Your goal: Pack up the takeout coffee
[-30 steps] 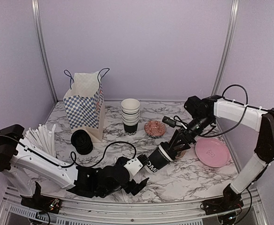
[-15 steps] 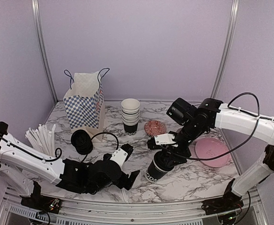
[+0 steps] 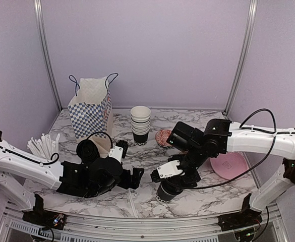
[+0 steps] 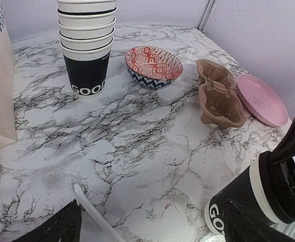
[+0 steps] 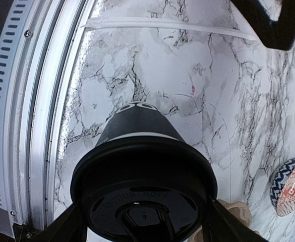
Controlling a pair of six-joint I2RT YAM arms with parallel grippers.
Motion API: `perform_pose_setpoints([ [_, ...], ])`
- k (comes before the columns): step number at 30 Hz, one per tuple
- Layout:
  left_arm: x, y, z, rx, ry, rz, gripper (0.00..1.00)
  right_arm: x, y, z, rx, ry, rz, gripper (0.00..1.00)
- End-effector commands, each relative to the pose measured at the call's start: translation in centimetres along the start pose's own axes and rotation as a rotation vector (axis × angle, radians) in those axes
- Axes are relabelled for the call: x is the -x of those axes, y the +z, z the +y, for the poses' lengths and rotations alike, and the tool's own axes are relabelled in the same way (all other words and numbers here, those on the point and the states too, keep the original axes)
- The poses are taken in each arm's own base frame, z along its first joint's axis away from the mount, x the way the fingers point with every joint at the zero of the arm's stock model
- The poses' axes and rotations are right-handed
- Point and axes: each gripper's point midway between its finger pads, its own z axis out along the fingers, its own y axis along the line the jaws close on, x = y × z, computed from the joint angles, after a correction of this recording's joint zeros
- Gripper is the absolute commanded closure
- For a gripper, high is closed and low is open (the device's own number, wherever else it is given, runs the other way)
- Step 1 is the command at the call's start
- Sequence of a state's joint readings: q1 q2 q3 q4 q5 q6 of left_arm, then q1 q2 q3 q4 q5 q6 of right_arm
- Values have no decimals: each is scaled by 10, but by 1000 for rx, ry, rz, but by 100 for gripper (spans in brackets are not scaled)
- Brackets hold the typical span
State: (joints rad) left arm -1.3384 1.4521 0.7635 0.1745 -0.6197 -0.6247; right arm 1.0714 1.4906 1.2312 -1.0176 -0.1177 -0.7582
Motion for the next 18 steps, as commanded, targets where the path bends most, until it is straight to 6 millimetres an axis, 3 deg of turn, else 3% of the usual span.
perform_pose_setpoints([
  [1,0,1,-11,-70,-72,29,1,-2,11,0,-16,-27,56,23],
  [4,-1,2,-21,-111,-72,56,1,8,-1,-3,-28,-32,14,10],
  [7,-2,2,-28,-145,-76,76,4,20,-17,-4,-42,-45,-49,4],
  [18,-5,3,-47,-256,-171,172,19,22,-47,-11,-55,25,-161,1],
])
